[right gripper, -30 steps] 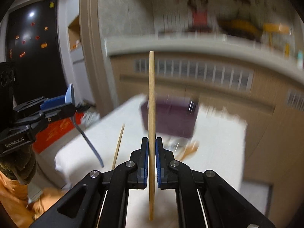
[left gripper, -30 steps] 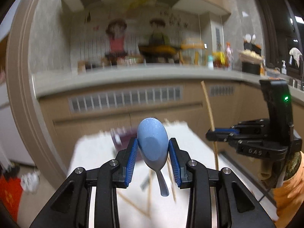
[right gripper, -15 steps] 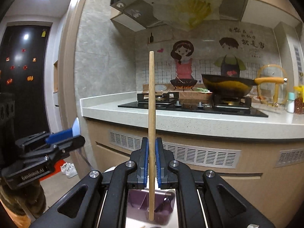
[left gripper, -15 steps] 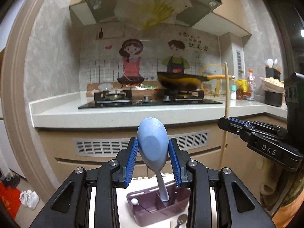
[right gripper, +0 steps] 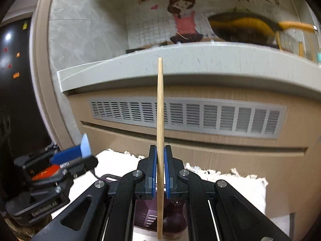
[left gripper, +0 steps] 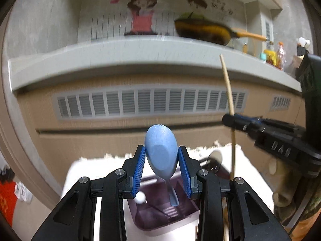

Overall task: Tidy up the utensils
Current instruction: 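Carry the blue spoon and chopstick over the caddy with both grippers, then drop the blue spoon and chopstick into the caddy, opening both grippers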

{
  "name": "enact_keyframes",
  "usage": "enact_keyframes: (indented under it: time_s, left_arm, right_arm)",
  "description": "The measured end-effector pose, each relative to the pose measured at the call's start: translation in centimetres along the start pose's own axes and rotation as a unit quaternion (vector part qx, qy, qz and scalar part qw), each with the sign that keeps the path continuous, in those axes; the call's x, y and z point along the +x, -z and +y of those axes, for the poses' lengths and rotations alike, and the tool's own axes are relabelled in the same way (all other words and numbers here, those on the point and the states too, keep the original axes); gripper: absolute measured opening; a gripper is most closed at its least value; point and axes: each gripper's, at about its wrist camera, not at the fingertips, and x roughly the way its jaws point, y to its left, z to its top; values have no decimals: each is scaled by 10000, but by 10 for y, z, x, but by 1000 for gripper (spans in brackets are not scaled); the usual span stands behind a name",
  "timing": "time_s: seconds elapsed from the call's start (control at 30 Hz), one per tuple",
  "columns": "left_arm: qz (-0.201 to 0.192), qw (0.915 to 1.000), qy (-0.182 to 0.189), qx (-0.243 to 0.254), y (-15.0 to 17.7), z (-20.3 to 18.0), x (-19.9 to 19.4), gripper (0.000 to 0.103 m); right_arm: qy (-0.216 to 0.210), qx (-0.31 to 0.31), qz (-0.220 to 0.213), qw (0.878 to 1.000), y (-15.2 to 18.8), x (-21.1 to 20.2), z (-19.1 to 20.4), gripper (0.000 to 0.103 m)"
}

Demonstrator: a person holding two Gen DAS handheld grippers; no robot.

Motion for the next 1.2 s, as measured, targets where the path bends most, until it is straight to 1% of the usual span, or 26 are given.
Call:
enact_keyframes:
  time_s: [0.1,0.2,0.3,0.37,0.5,0.57,0.63,0.67,0.7,0.73,0.8,0.87,0.93,1.0,1.03,1.13,1.2]
  left_arm:
    - [161,9998,-9,-101,8,6,14,35]
    - [147,9997,30,-197,8,10,18,35]
    - [145,9997,25,-203,10,15,19,35]
    - [207,9995,6,-229,14,18,21,35]
    - [393,9983,21,-432,26,27,18,35]
    - [506,9975,18,-488,32,26,14,36]
    - [673,9961,-18,-574,42,27,10,36]
    - [751,9950,19,-652,48,28,6,37]
    - [801,9943,34,-703,52,28,3,37]
    - [839,9937,37,-740,56,27,-1,38]
    - [894,9932,46,-751,64,23,-13,41]
    - [924,9934,20,-682,73,19,-24,49]
    - [968,9937,-13,-556,86,18,-36,51]
    - [1076,9934,-26,-387,101,13,-47,51]
    - [1150,9929,-28,-301,110,9,-51,52]
    - [1336,9909,10,-164,130,2,-60,57]
    - [1438,9896,20,-82,143,-5,-67,62]
  right_arm:
    - [-46,40,-101,9999,-6,0,-2,8]
    - [-121,29,-249,9996,-19,-3,1,8]
    - [-93,-68,-241,9996,-20,4,5,8]
    - [-36,-110,-74,9999,-7,16,5,8]
    - [-42,-91,504,9987,24,41,2,8]
    - [7,-220,799,9966,40,49,4,8]
    - [51,-378,1011,9941,52,52,6,15]
    - [67,-406,1023,9939,54,49,6,29]
    - [81,-428,1002,9940,55,46,5,41]
    - [135,-482,919,9945,57,38,6,45]
    - [198,-584,825,9947,58,25,7,59]
    - [248,-671,812,9941,62,12,7,64]
    - [278,-762,874,9929,71,-1,8,67]
    - [316,-833,952,9915,79,-11,9,74]
    - [350,-900,1019,9901,88,-18,10,76]
    - [404,-1017,1178,9870,108,-31,13,83]
    - [436,-1088,1288,9847,120,-36,17,91]
